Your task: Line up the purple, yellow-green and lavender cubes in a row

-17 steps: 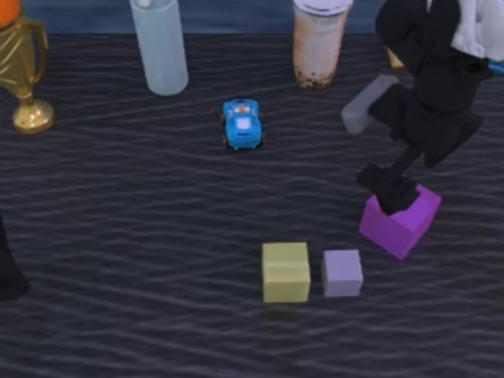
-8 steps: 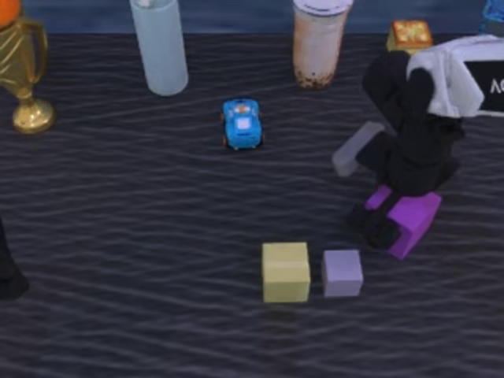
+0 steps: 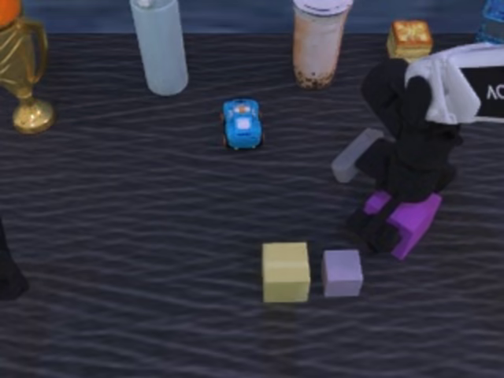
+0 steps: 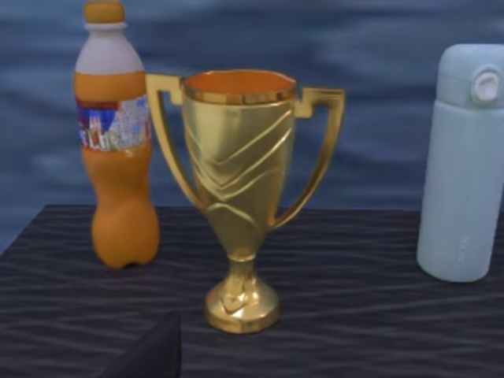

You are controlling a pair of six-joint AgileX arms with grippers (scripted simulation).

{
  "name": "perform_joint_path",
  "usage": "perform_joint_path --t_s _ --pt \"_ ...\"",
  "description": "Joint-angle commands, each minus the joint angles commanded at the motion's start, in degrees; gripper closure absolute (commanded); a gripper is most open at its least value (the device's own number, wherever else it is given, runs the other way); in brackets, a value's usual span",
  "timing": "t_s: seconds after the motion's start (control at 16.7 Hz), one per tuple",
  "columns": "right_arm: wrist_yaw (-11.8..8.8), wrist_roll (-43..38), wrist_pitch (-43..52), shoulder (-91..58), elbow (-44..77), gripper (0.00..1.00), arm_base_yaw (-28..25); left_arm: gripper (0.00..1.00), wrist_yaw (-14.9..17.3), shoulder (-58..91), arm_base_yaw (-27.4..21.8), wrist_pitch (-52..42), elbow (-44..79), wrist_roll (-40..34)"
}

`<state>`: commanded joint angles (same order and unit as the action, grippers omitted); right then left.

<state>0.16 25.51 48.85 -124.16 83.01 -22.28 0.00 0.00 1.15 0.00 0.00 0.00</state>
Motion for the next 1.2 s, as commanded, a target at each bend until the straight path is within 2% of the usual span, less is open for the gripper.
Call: perform_joint_path --t_s 0.6,1.2 --pt "0.0 0.0 0.0 0.0 0.0 0.98 0.0 0.0 0.0 0.0 0.0 0.0 0.0 0.0" --pt "-0.1 -0.1 0.4 0.5 0.2 1.0 0.1 0.0 0.0 0.0 0.0 0.0 0.0 0.0"
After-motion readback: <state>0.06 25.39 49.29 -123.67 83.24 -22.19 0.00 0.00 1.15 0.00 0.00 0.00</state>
